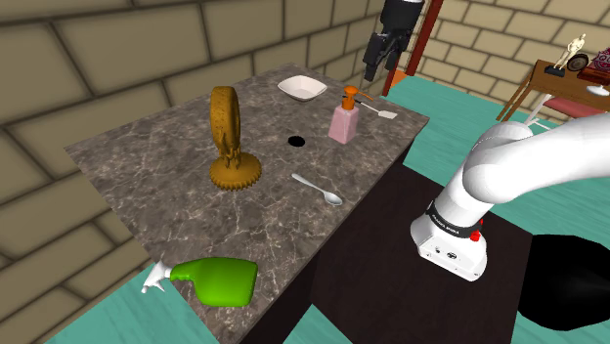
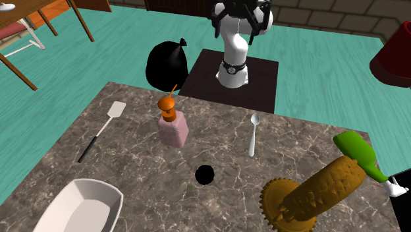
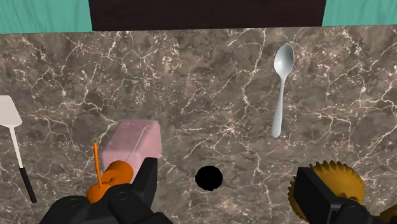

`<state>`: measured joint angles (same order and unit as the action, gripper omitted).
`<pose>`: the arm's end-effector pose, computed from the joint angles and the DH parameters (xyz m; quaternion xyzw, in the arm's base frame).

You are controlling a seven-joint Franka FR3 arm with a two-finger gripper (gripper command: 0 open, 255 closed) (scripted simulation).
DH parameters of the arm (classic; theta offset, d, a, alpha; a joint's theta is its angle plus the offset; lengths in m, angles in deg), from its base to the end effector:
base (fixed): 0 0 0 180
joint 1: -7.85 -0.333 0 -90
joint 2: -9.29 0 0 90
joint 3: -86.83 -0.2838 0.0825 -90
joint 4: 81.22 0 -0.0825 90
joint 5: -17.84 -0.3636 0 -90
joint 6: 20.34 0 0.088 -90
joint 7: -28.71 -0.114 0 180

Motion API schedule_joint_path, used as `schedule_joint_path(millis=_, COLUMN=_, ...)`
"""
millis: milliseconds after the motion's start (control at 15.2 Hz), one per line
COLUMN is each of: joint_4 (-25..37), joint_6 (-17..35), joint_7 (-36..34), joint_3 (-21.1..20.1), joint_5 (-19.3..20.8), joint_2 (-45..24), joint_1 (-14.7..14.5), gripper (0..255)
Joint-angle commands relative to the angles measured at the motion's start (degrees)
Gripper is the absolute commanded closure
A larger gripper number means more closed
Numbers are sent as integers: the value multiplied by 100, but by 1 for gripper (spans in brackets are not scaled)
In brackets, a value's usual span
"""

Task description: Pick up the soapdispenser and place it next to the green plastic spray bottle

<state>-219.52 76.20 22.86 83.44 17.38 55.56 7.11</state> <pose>0.3141 0.0271 0.5511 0.9988 -0.0236 0.0401 0.0143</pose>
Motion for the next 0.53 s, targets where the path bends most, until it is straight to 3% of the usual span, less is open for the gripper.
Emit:
schedule_joint_path(millis=0, joint_4=0, joint_6=0, joint_7=0, joint_3=0, joint_5=0, joint_2=0, joint_1=0, gripper=0)
schedule_joint_path(millis=462, joint_4=-452, joint_6=1059, joint_7=899, joint_3=746, joint_5=399, joint_2=-550, joint_1=226, gripper=0)
